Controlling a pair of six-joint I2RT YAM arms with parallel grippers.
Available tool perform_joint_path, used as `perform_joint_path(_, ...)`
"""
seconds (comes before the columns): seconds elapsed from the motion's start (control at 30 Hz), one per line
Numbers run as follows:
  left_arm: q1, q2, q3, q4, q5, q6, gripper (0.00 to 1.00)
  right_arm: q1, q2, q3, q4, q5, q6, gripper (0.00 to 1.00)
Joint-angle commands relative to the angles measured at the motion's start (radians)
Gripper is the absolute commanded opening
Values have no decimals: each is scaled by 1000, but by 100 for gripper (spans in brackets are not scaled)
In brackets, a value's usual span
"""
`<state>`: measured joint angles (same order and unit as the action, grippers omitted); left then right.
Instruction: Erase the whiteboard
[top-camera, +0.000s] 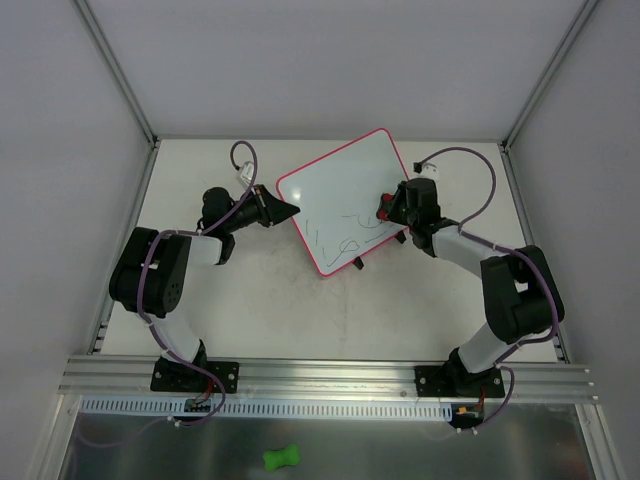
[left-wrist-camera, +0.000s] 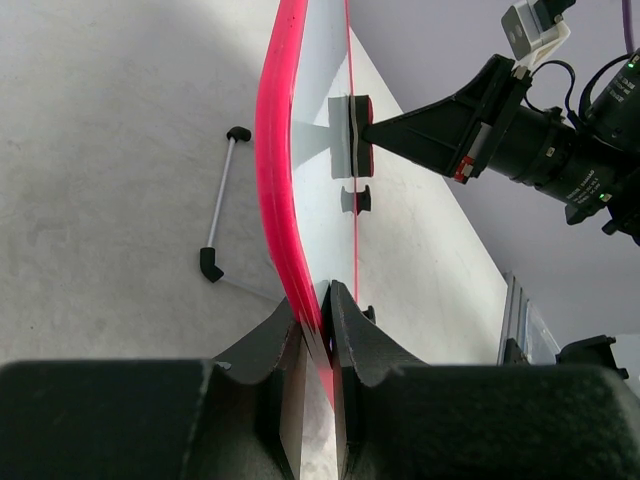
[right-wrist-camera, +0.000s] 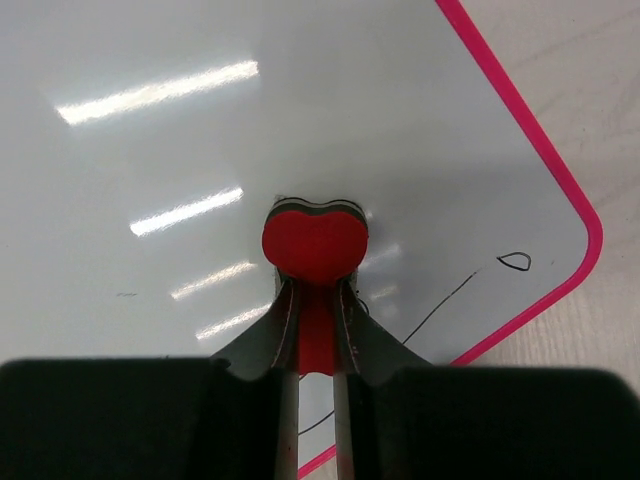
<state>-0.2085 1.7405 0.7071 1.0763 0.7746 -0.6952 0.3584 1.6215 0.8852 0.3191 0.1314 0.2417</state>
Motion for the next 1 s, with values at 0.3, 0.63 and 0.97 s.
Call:
perform_joint_path(0.3, -11, -32, 2, 28, 34, 106, 0, 145, 18, 3, 44, -116, -232, 0)
perform_joint_path(0.63, -11, -36, 2, 25, 34, 108, 0, 318, 43, 40, 46, -121, -438, 0)
perform_joint_path(0.97, -9, -33, 2, 25, 32, 109, 0, 324, 58, 46, 61, -92, -452, 0)
